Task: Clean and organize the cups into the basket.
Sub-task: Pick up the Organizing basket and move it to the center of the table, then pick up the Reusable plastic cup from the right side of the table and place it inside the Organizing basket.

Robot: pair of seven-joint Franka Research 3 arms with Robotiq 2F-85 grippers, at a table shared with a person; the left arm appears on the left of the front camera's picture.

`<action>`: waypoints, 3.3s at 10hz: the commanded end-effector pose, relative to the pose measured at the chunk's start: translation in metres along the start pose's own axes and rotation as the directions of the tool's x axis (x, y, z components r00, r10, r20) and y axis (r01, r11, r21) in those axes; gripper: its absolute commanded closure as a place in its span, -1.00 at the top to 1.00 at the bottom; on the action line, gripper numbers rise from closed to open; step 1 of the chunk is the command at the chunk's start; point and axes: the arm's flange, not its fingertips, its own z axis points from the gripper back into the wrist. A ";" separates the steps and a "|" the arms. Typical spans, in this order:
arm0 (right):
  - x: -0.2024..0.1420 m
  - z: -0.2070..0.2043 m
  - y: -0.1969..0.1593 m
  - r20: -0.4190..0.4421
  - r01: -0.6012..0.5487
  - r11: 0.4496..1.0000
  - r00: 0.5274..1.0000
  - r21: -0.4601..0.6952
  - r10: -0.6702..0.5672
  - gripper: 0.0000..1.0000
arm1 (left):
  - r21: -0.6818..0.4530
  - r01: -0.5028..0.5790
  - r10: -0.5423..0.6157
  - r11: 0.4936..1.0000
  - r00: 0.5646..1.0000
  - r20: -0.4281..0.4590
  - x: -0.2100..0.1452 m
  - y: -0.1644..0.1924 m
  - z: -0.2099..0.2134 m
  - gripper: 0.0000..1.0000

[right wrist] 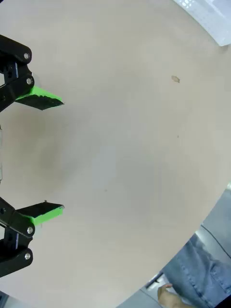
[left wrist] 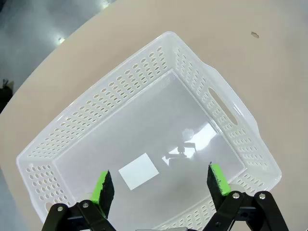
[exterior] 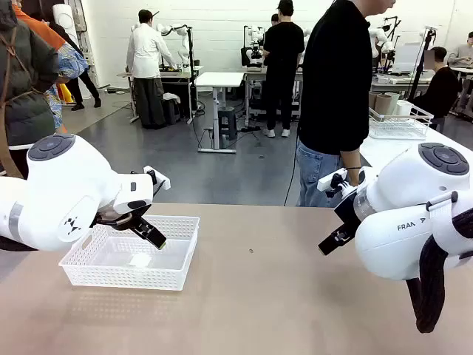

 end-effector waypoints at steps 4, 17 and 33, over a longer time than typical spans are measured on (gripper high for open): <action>0.000 0.000 0.000 0.000 0.000 1.000 1.000 0.000 0.000 1.00 | 0.000 0.000 0.000 1.000 1.000 0.000 0.000 0.000 0.000 1.00; 0.000 0.000 0.000 0.000 0.000 1.000 1.000 0.000 0.000 1.00 | 0.000 0.000 0.000 1.000 1.000 0.000 0.000 0.000 0.000 1.00; 0.002 0.162 -0.011 -0.004 -0.012 0.971 1.000 0.240 0.013 1.00 | -0.114 0.134 -0.142 0.984 0.988 -0.063 -0.001 -0.025 0.172 1.00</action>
